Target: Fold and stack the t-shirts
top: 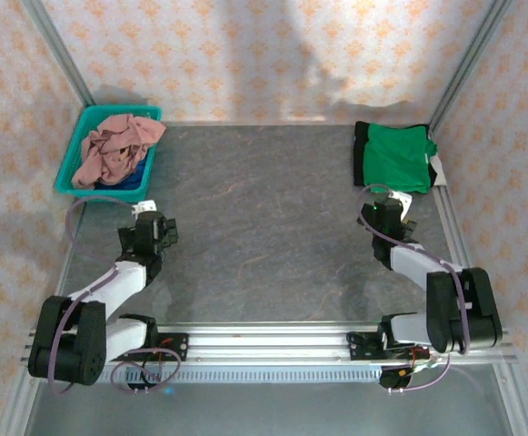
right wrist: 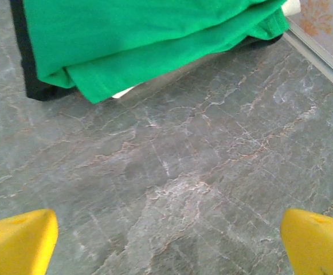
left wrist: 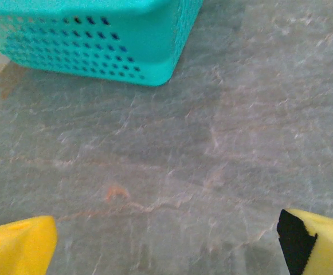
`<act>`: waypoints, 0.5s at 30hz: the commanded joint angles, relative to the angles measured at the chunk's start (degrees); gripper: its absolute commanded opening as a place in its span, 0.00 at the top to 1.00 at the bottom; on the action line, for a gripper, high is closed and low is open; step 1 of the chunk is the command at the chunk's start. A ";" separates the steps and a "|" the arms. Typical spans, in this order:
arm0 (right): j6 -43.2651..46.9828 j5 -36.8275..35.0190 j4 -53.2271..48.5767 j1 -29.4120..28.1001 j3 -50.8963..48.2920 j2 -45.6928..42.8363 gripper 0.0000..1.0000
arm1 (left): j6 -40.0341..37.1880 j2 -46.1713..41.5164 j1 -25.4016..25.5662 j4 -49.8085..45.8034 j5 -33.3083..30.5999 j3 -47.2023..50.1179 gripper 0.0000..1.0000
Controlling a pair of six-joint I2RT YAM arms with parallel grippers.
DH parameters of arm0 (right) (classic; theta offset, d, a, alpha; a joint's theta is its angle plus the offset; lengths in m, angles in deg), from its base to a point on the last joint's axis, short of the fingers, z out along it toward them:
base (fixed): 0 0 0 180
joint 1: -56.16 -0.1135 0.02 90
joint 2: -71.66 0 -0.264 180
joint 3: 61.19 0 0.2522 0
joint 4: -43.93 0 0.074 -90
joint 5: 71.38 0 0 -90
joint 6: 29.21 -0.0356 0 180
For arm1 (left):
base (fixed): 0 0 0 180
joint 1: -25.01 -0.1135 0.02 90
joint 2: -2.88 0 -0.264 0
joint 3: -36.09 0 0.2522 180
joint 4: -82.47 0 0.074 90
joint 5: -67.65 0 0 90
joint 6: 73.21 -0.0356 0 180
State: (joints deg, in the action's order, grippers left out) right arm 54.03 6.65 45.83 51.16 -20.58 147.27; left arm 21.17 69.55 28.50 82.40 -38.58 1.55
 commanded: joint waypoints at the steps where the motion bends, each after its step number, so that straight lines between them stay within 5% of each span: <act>1: 3.39 -3.70 14.85 -0.28 -1.62 1.22 0.01 | -0.97 1.67 -1.24 15.91 4.46 0.82 0.00; 5: 8.21 -4.09 21.07 -0.21 -0.90 5.57 0.01 | -2.19 9.65 -1.49 18.51 5.03 -4.12 0.00; 8: 8.87 -4.45 33.72 -0.19 -4.81 10.47 0.00 | -3.33 19.33 -1.95 30.54 8.64 -3.26 0.00; 15: 8.27 0.78 31.80 1.57 -3.83 12.24 0.01 | -4.50 18.98 -0.71 28.58 8.75 -3.74 0.00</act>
State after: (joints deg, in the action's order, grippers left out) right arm 61.42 6.06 72.78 52.48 -24.34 159.21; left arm 18.42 88.81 27.25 106.53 -29.77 -1.53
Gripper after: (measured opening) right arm 0.994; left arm 0.998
